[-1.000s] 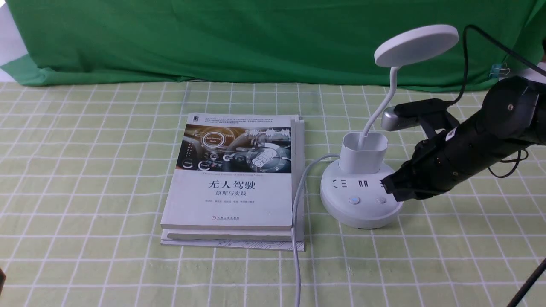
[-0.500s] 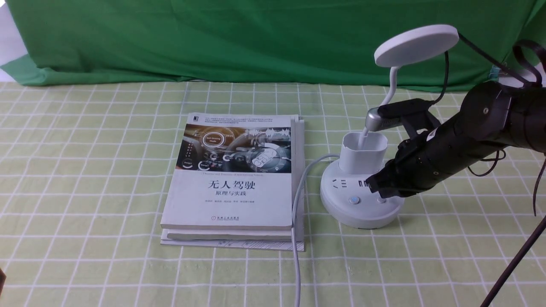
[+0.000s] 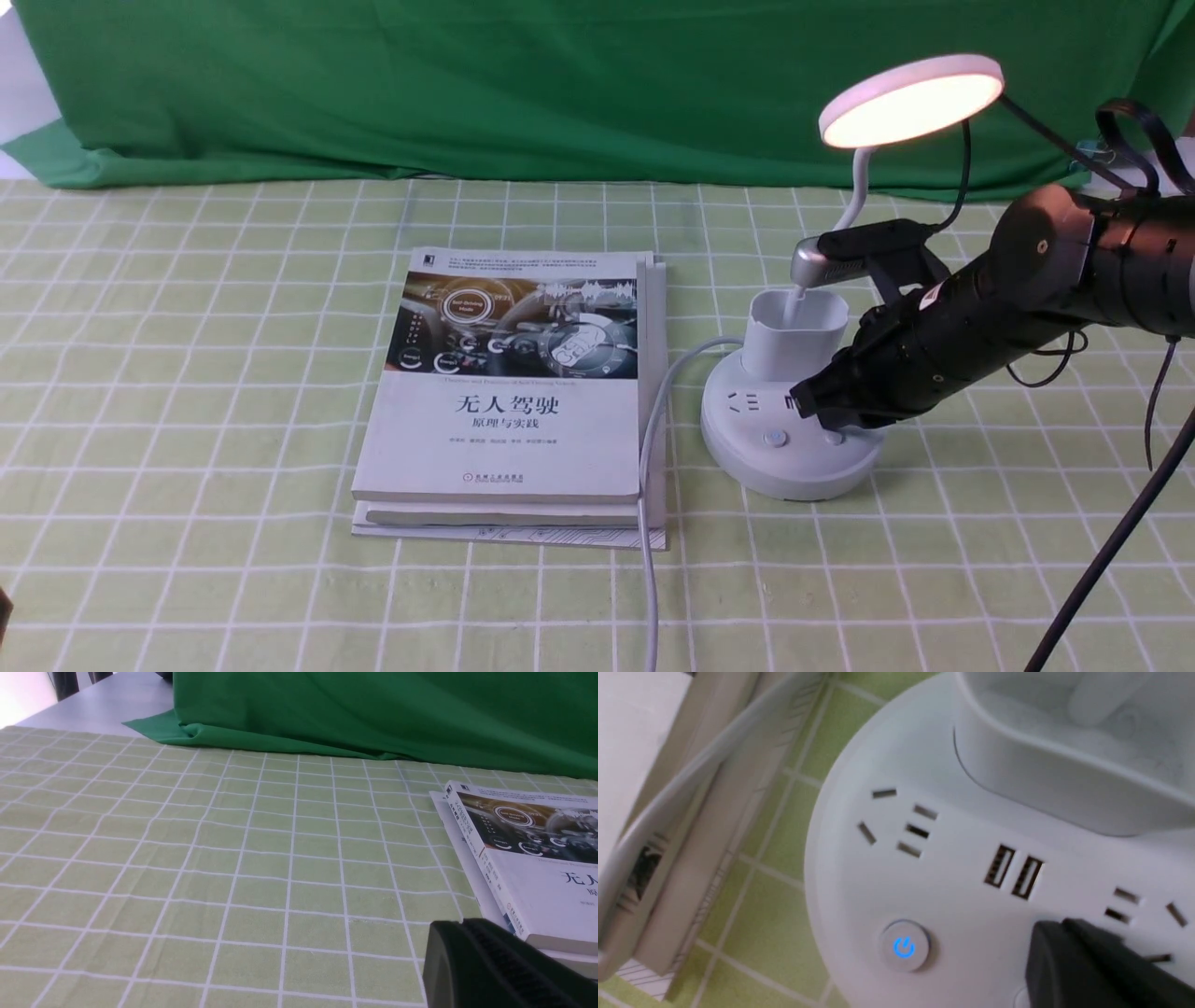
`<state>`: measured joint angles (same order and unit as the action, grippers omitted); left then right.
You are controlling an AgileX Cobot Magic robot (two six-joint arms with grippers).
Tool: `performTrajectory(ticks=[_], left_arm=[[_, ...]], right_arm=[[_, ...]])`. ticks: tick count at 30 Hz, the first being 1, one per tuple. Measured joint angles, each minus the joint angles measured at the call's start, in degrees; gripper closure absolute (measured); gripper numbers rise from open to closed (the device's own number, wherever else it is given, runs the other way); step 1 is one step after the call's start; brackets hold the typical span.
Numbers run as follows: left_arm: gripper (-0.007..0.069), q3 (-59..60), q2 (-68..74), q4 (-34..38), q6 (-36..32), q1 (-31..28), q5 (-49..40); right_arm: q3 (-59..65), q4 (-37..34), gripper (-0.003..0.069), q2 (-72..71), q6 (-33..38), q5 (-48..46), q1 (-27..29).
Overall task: Turn on the table lamp on the green coffee tablecloth with your hand.
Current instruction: 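Press the button on the base of the white desk lamp with the right gripper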
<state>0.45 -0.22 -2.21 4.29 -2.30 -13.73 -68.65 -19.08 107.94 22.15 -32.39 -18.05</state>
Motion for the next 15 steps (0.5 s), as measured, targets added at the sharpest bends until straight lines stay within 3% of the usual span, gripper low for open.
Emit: performTrajectory(ticks=[15], left_arm=[[0.0622, 0.00, 0.00, 0.00, 0.00, 0.00, 0.00]], right_arm=[[1.47, 0.47, 0.0627, -3.44, 0.02, -4.40, 0.00]])
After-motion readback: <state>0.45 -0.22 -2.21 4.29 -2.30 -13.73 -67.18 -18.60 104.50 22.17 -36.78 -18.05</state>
